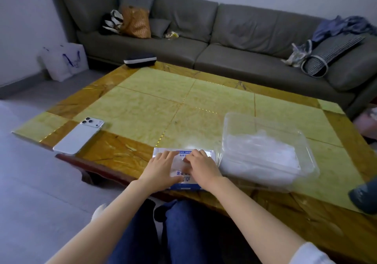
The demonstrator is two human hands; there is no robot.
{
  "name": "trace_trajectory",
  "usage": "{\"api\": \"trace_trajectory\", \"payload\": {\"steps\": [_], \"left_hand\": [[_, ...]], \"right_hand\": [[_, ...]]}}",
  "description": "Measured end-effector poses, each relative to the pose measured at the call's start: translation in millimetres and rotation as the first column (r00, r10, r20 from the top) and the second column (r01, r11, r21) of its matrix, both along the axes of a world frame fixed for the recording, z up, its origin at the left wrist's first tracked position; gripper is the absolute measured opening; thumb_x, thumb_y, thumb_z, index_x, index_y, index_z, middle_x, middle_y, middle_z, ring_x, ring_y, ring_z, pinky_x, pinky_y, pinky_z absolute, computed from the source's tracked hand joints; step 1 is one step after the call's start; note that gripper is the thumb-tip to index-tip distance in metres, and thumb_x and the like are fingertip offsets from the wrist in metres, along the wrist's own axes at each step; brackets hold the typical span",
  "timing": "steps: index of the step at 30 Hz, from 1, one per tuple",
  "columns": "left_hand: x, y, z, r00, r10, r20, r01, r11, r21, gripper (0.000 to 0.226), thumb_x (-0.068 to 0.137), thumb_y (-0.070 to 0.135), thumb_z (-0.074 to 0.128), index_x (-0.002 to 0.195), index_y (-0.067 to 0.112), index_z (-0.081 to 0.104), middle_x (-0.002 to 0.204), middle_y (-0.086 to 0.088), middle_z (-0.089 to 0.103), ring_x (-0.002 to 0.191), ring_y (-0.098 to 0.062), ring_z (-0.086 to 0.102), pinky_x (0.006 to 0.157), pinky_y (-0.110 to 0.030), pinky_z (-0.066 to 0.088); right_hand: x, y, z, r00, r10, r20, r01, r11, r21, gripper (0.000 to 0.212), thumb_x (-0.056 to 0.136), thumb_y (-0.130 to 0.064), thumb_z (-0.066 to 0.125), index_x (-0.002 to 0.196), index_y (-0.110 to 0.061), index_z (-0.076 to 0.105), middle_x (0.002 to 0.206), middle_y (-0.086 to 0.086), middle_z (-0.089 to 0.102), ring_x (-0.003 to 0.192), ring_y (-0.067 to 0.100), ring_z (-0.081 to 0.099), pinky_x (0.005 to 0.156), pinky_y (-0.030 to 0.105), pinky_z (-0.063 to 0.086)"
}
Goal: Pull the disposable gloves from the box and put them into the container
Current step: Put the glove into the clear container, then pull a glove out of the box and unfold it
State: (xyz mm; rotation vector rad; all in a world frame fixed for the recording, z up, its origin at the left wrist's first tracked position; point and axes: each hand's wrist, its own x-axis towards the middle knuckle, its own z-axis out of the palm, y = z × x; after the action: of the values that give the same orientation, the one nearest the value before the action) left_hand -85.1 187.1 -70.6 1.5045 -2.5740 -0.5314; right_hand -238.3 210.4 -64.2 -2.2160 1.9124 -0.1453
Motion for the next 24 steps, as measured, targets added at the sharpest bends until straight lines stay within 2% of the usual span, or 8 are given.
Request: {"api": "trace_trajectory", "payload": {"steps": [5, 8, 11, 15, 19, 21, 22, 24], "left_hand": [[2.9, 4.1, -9.6, 0.99, 0.023, -0.141, -0.021, 1.0, 0.016, 0.076, 0.083, 0.043, 0.064, 0.144, 0.016, 0.028, 0.146, 0.0, 0.034, 0.134, -0.02, 0.029, 0.107, -0.028, 0.022], [3.4, 3.9, -14.1, 0.978, 0.048, -0.203, -0.043, 0.999, 0.028, 0.076, 0.082, 0.042, 0.067, 0.143, 0.015, 0.031, 0.144, -0.001, 0.037, 0.133, -0.021, 0.03, 0.106, -0.026, 0.022], [3.3, 3.3, -17.6, 0.971, 0.068, -0.229, -0.058, 0.997, 0.049, 0.078, 0.081, 0.042, 0.068, 0.143, 0.015, 0.03, 0.143, 0.0, 0.037, 0.132, -0.02, 0.03, 0.106, -0.026, 0.022], [3.4, 1.1, -21.1, 0.966, 0.09, -0.24, -0.078, 0.995, 0.062, 0.08, 0.079, 0.041, 0.07, 0.143, 0.015, 0.03, 0.142, -0.001, 0.04, 0.131, -0.021, 0.031, 0.106, -0.027, 0.023], [3.1, 0.6, -22.4, 0.965, 0.097, -0.243, -0.082, 0.994, 0.07, 0.081, 0.078, 0.041, 0.071, 0.143, 0.017, 0.03, 0.141, 0.0, 0.04, 0.132, -0.02, 0.03, 0.106, -0.027, 0.023], [3.0, 0.5, -22.2, 0.967, 0.096, -0.238, -0.082, 0.994, 0.069, 0.08, 0.078, 0.041, 0.071, 0.144, 0.017, 0.03, 0.142, 0.0, 0.039, 0.132, -0.02, 0.03, 0.106, -0.028, 0.023], [2.8, 0.6, -21.9, 0.967, 0.096, -0.234, -0.082, 0.994, 0.068, 0.08, 0.079, 0.041, 0.07, 0.144, 0.017, 0.03, 0.142, 0.0, 0.039, 0.131, -0.021, 0.03, 0.106, -0.028, 0.023], [2.9, 0.4, -21.9, 0.967, 0.093, -0.236, -0.08, 0.995, 0.061, 0.079, 0.079, 0.04, 0.07, 0.143, 0.017, 0.031, 0.142, 0.0, 0.039, 0.131, -0.021, 0.031, 0.106, -0.028, 0.023]], "right_hand": [[10.4, -0.1, -11.1, 0.98, -0.145, 0.139, 0.155, 0.986, -0.06, 0.021, 0.094, -0.014, 0.048, 0.109, -0.015, 0.062, 0.111, 0.004, 0.059, 0.112, 0.021, 0.044, 0.085, 0.031, 0.039], [13.8, 2.6, -14.8, 0.952, -0.194, 0.237, 0.217, 0.973, -0.076, 0.013, 0.093, -0.015, 0.05, 0.092, -0.013, 0.063, 0.097, 0.004, 0.061, 0.096, 0.021, 0.051, 0.077, 0.029, 0.04], [9.3, 5.1, -15.8, 0.879, -0.237, 0.414, 0.272, 0.962, -0.028, 0.018, 0.094, -0.018, 0.054, 0.078, -0.012, 0.058, 0.078, -0.001, 0.059, 0.075, 0.017, 0.053, 0.065, 0.023, 0.038], [1.2, 8.1, -18.4, 0.68, -0.333, 0.654, 0.429, 0.903, 0.014, 0.015, 0.091, -0.015, 0.058, 0.077, -0.011, 0.06, 0.076, 0.0, 0.061, 0.072, 0.014, 0.053, 0.07, 0.025, 0.042], [-1.0, 14.6, -25.1, 0.371, -0.427, 0.824, 0.542, 0.82, 0.181, 0.014, 0.093, -0.012, 0.055, 0.083, -0.006, 0.063, 0.073, -0.002, 0.061, 0.074, 0.013, 0.055, 0.073, 0.025, 0.047], [-0.1, 14.7, -27.3, 0.355, -0.419, 0.835, 0.572, 0.805, 0.161, 0.01, 0.093, -0.011, 0.056, 0.086, -0.009, 0.063, 0.078, -0.001, 0.063, 0.077, 0.013, 0.057, 0.077, 0.028, 0.05], [0.8, 14.9, -27.5, 0.378, -0.401, 0.834, 0.585, 0.802, 0.12, 0.008, 0.092, -0.009, 0.056, 0.089, -0.01, 0.064, 0.083, -0.001, 0.064, 0.081, 0.013, 0.058, 0.08, 0.027, 0.05], [4.3, 14.7, -24.3, 0.468, -0.335, 0.818, 0.572, 0.82, 0.009, 0.01, 0.091, -0.005, 0.057, 0.096, -0.01, 0.063, 0.093, -0.002, 0.063, 0.088, 0.012, 0.058, 0.082, 0.016, 0.048]]}}
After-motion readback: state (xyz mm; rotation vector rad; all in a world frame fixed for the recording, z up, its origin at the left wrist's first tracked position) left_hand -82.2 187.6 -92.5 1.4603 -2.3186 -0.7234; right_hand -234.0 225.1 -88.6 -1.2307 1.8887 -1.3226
